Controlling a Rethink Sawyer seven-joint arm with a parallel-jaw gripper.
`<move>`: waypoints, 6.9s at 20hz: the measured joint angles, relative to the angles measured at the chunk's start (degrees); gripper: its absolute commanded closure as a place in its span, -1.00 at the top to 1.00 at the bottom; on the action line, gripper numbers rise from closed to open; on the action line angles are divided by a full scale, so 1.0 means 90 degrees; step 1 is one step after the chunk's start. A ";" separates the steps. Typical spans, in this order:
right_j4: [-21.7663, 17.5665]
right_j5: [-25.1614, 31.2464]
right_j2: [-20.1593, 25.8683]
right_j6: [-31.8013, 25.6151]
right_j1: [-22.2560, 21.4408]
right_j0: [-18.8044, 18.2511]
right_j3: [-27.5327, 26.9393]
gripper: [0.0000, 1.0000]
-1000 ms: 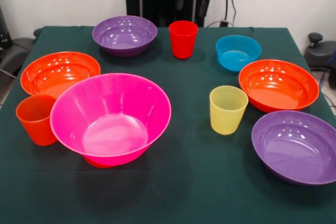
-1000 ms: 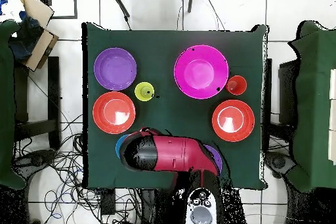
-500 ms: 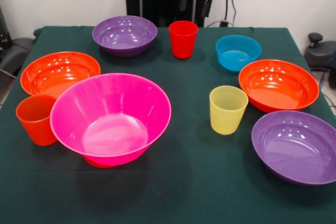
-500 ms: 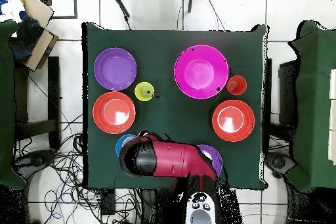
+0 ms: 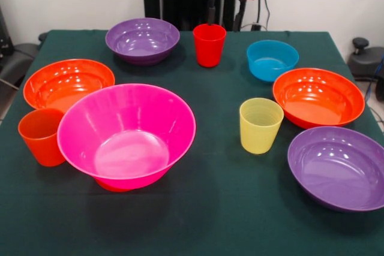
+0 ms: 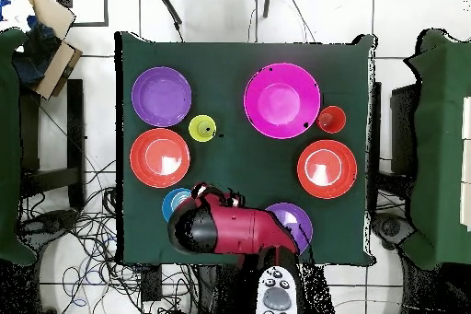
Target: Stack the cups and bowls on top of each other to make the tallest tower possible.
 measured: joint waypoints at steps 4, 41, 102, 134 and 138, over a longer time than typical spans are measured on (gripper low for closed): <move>0.0005 -0.0321 -0.0044 0.0000 0.0168 0.0126 0.0000 1.00; 0.0062 -0.1389 -0.0606 0.0001 0.1368 0.0491 0.0296 1.00; 0.0517 -0.1255 -0.0760 0.0001 0.1284 0.0848 0.0558 1.00; 0.0521 -0.1257 -0.0334 0.0001 0.1807 0.0706 0.0643 1.00; 0.0521 -0.1320 -0.0301 0.0001 0.1897 0.0632 0.0657 -1.00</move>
